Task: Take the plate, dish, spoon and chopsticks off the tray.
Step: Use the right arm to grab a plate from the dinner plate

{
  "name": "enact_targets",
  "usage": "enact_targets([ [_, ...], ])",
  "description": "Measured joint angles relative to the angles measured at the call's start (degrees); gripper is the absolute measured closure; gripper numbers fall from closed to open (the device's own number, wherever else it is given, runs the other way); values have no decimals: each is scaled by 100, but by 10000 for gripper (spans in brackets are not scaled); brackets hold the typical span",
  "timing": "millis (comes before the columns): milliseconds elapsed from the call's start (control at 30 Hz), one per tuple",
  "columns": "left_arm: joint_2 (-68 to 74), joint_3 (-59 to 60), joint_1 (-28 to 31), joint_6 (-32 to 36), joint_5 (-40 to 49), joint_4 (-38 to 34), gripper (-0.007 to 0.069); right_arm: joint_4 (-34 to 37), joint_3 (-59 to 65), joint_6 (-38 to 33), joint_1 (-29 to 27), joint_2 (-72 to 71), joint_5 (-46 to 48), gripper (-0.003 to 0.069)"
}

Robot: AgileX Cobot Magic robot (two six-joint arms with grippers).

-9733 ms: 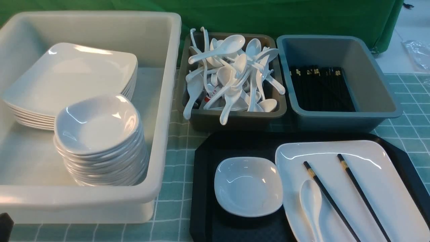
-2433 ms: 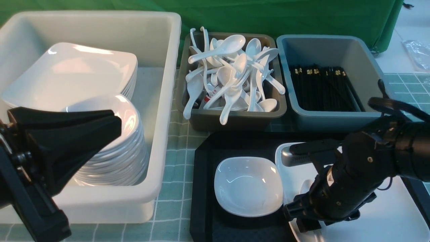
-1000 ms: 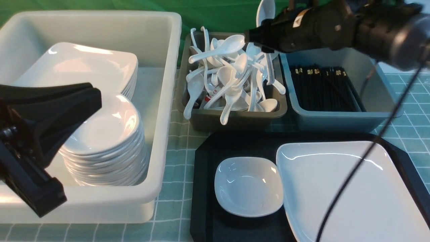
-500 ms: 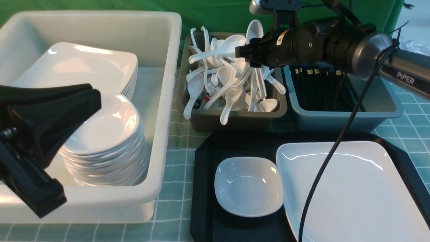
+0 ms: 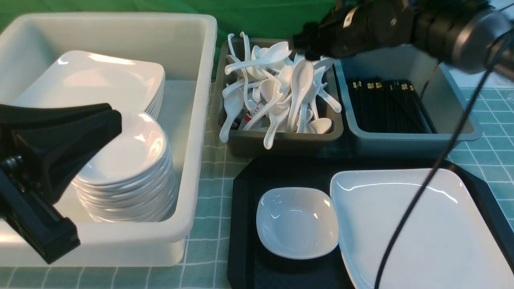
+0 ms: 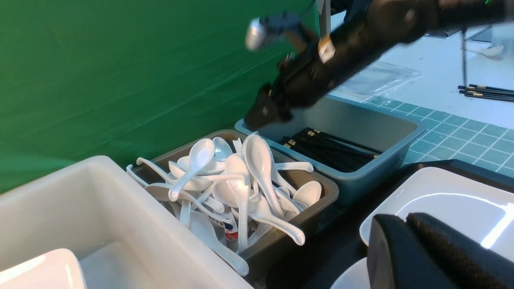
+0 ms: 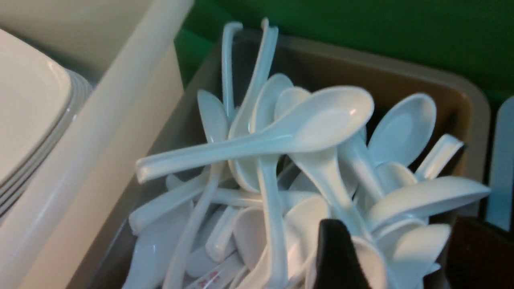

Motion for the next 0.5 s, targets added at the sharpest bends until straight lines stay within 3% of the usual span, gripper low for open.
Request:
enact_targets([
  [233,0,0,0,-4,241,5,607,-6,-8,-506,0,-662,1365,277],
  [300,0,0,0,-11,392,5,607,-46,-8,-681,0,-922,2242,346],
  [400,0,0,0,-11,619,0,607,-245,248,-691,0,-1468,3394,532],
  [500,0,0,0,-13,758,-12,607,-454,977,-547,75,-1984,3789,568],
])
